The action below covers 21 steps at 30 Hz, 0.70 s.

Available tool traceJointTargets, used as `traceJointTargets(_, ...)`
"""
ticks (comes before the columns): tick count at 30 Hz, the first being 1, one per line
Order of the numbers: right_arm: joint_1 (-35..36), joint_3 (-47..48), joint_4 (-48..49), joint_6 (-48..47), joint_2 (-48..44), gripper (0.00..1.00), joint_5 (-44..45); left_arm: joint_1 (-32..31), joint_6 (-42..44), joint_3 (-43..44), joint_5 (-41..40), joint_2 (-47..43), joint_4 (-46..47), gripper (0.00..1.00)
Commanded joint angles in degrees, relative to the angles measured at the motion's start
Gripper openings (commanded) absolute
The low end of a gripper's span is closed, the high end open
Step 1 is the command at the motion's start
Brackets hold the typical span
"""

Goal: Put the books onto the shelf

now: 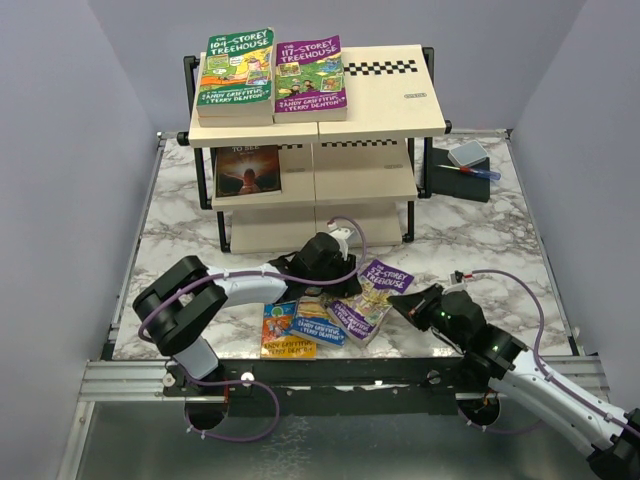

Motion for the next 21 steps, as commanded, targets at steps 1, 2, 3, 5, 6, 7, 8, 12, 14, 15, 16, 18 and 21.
traceJointTargets(1,0.4,-3.3,-17.3,1.5,0.1,0.00,1.3,-3.8,-6.6,-3.7,18.2,4.1,-1.6,0.31)
traceJointTargets(2,0.4,-3.4,-17.3,1.5,0.2,0.00,1.1,-3.6,-7.0,-3.9,18.5,4.1,-0.9,0.25)
traceJointTargets(3,0.4,-3.4,-17.3,1.5,0.3,0.00,0.9,-3.6,-7.4,-4.1,18.9,4.0,-0.3,0.21)
traceJointTargets(5,0.4,-3.7,-17.1,1.7,0.2,0.00,0.6,-3.3,-8.1,-4.2,19.7,3.8,0.9,0.10)
traceJointTargets(6,0.3,-3.7,-17.1,1.7,0.2,0.00,0.4,-3.2,-8.4,-4.3,20.2,3.7,1.6,0.08)
traceJointTargets(7,0.4,-3.7,-17.0,1.8,0.1,0.00,0.2,-3.1,-8.7,-4.4,20.6,3.6,2.1,0.04)
traceJointTargets(8,0.4,-3.7,-16.8,1.8,0.1,0.00,0.0,-3.0,-9.0,-4.3,20.8,3.2,2.4,0.00)
traceJointTargets(12,0.4,-5.3,-16.0,1.9,0.0,0.00,-1.0,-2.7,-10.0,-4.2,21.8,2.1,3.7,0.03)
traceJointTargets(14,0.4,-5.7,-15.5,1.9,0.2,0.00,-1.5,-2.5,-10.4,-4.2,21.8,1.7,3.9,0.13)
traceJointTargets(15,0.4,-5.8,-15.4,1.7,0.3,0.00,-1.6,-2.5,-10.5,-4.2,21.9,1.6,3.9,0.18)
traceJointTargets(16,0.4,-5.8,-15.4,1.6,0.7,0.00,-1.5,-2.4,-10.7,-4.3,21.9,1.5,4.0,0.25)
traceJointTargets(18,0.4,-5.7,-15.1,1.5,1.5,0.00,-1.3,-2.4,-10.9,-4.4,22.1,1.5,4.1,0.29)
traceJointTargets(21,0.3,-5.8,-13.7,1.4,3.0,0.00,-1.6,-2.4,-11.7,-4.7,22.8,1.7,4.9,0.36)
